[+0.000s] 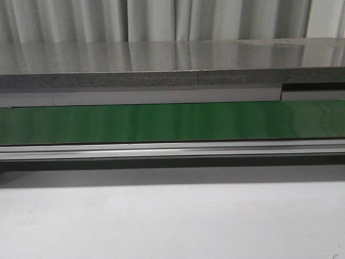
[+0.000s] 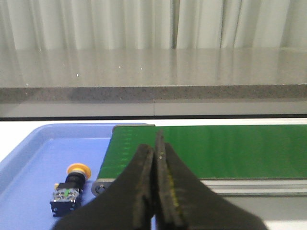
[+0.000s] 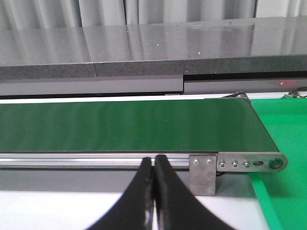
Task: Move button from left to right
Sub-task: 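Lower the left gripper toward the yellow button in the blue tray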
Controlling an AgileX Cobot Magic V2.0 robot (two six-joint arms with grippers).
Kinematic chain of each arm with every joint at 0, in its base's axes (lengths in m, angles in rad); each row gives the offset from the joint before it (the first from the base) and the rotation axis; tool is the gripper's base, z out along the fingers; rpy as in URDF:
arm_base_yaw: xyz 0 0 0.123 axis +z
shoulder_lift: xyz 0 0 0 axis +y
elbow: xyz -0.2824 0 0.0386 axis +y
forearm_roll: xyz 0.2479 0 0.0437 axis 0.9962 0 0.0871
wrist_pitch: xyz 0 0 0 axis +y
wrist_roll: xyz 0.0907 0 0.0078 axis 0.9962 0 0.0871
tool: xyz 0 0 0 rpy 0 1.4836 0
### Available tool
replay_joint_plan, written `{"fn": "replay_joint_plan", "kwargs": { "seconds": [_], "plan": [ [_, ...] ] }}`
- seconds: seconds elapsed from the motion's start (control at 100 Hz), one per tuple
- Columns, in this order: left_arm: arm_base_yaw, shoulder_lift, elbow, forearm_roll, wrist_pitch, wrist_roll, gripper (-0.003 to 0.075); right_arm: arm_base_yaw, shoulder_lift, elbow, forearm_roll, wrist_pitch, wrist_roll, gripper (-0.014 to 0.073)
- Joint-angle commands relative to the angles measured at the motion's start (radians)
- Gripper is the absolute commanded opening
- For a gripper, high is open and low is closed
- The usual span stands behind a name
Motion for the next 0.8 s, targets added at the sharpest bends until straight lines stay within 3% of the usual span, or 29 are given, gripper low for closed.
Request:
{"fn": "replay_joint_plan", "kwargs": {
  "seconds": [0.0,0.29,0.79],
  "plan": [
    [0.002,0.050,-0.075,-0.057,-0.045,-0.012,-0.0021,-0.005,-0.019,-0.016,0.000,-0.085,-0.002,-0.0067],
    [0.002,0.303,-0.347,-0.085,0.062,-0.012,-0.0021,-0.005,-0.019,-0.016,0.000,-0.085,-0.002,-0.0067],
    [0.002,0.758,-0.837,-0.085,0.638,-0.012,-0.0021,-0.005,-0.019,-0.016,0.000,-0.085,-0.002,-0.0067]
  ]
}}
